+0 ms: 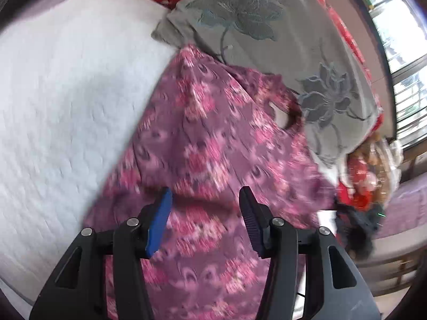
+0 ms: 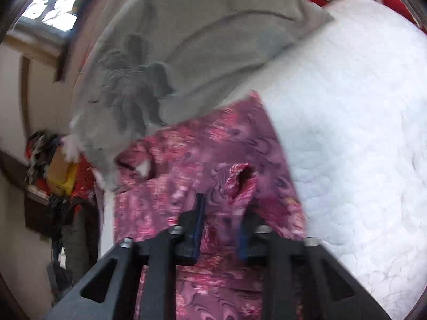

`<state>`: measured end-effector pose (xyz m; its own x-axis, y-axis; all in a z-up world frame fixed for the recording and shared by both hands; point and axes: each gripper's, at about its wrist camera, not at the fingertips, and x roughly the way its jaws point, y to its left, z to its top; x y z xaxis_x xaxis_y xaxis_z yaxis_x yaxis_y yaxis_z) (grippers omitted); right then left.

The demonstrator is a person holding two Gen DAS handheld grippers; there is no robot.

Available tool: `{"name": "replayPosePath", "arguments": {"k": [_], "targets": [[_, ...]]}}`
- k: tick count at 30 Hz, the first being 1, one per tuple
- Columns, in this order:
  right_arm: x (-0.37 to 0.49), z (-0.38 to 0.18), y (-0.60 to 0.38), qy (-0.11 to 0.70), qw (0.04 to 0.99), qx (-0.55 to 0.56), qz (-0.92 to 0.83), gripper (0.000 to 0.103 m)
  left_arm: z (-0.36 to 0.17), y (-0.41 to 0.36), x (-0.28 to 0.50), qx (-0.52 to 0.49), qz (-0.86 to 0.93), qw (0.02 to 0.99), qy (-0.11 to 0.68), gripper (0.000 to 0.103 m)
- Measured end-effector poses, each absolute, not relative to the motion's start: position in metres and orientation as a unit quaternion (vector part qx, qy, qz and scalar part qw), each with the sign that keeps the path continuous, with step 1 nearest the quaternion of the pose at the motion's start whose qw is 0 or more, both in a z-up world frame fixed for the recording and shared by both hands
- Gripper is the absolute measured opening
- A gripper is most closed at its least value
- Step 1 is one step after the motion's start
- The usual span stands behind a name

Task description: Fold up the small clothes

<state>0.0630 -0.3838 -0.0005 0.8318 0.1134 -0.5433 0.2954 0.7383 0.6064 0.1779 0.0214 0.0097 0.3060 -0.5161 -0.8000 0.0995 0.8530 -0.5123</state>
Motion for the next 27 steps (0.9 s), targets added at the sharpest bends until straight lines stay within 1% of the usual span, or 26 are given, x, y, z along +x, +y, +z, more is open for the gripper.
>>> {"name": "replayPosePath", "arguments": {"k": [2,3,4,6,7,8,9,11,12,13,14,16,17,19,21,23,25,26,27], "targets": [[0.059,0.010,-0.385,0.261,0.902,0.340,-0.059,0.007,-0.003,0.015,0.189,-0.162,-0.168,0.784,0.575,0.051],[0.064,0.007,-0.386,0.281,0.899,0.325,-0.079,0.008,-0.012,0.013,0.193,-0.153,-0.161,0.778,0.588,0.051],[0.073,-0.002,-0.388,0.321,0.888,0.314,-0.096,0.008,-0.022,0.010,0.196,-0.145,-0.156,0.768,0.603,0.050],[0.082,-0.021,-0.392,0.395,0.857,0.308,-0.124,0.012,-0.023,0.009,0.193,-0.138,-0.161,0.772,0.599,0.050],[0.074,-0.020,-0.394,0.376,0.860,0.321,-0.124,0.012,-0.021,0.008,0.190,-0.131,-0.165,0.777,0.594,0.051],[0.066,-0.016,-0.395,0.351,0.867,0.328,-0.129,0.017,-0.020,0.006,0.188,-0.126,-0.166,0.778,0.593,0.051],[0.055,-0.008,-0.395,0.317,0.877,0.332,-0.141,0.017,-0.023,0.005,0.188,-0.121,-0.166,0.775,0.598,0.051],[0.043,0.003,-0.396,0.266,0.889,0.355,-0.111,0.017,-0.027,0.004,0.187,-0.119,-0.164,0.773,0.601,0.051],[0.043,0.006,-0.395,0.258,0.889,0.366,-0.090,0.019,-0.027,0.003,0.186,-0.118,-0.164,0.775,0.598,0.051],[0.045,0.006,-0.394,0.262,0.888,0.372,-0.075,0.022,-0.026,0.004,0.186,-0.119,-0.164,0.776,0.598,0.051],[0.049,0.004,-0.392,0.274,0.885,0.371,-0.065,0.028,-0.027,0.004,0.186,-0.122,-0.164,0.775,0.598,0.051],[0.060,-0.002,-0.385,0.309,0.883,0.345,-0.079,0.032,-0.027,0.006,0.185,-0.127,-0.165,0.773,0.600,0.051],[0.066,-0.010,-0.383,0.337,0.875,0.337,-0.087,0.035,-0.027,0.006,0.185,-0.131,-0.166,0.771,0.600,0.051],[0.069,-0.023,-0.378,0.372,0.863,0.333,-0.078,0.035,-0.025,0.010,0.186,-0.135,-0.169,0.769,0.601,0.051],[0.061,-0.021,-0.364,0.385,0.872,0.300,-0.034,0.031,-0.027,0.014,0.187,-0.138,-0.173,0.767,0.602,0.051],[0.049,-0.022,-0.354,0.409,0.871,0.272,-0.013,0.031,-0.029,0.014,0.188,-0.143,-0.173,0.766,0.602,0.052],[0.039,-0.023,-0.355,0.433,0.862,0.262,-0.017,0.028,-0.030,0.014,0.189,-0.146,-0.174,0.767,0.601,0.056],[0.034,-0.020,-0.359,0.424,0.863,0.273,-0.020,0.028,-0.030,0.013,0.188,-0.145,-0.174,0.768,0.599,0.057],[0.029,-0.014,-0.365,0.402,0.869,0.287,-0.022,0.031,-0.028,0.011,0.186,-0.142,-0.173,0.770,0.597,0.058]]}}
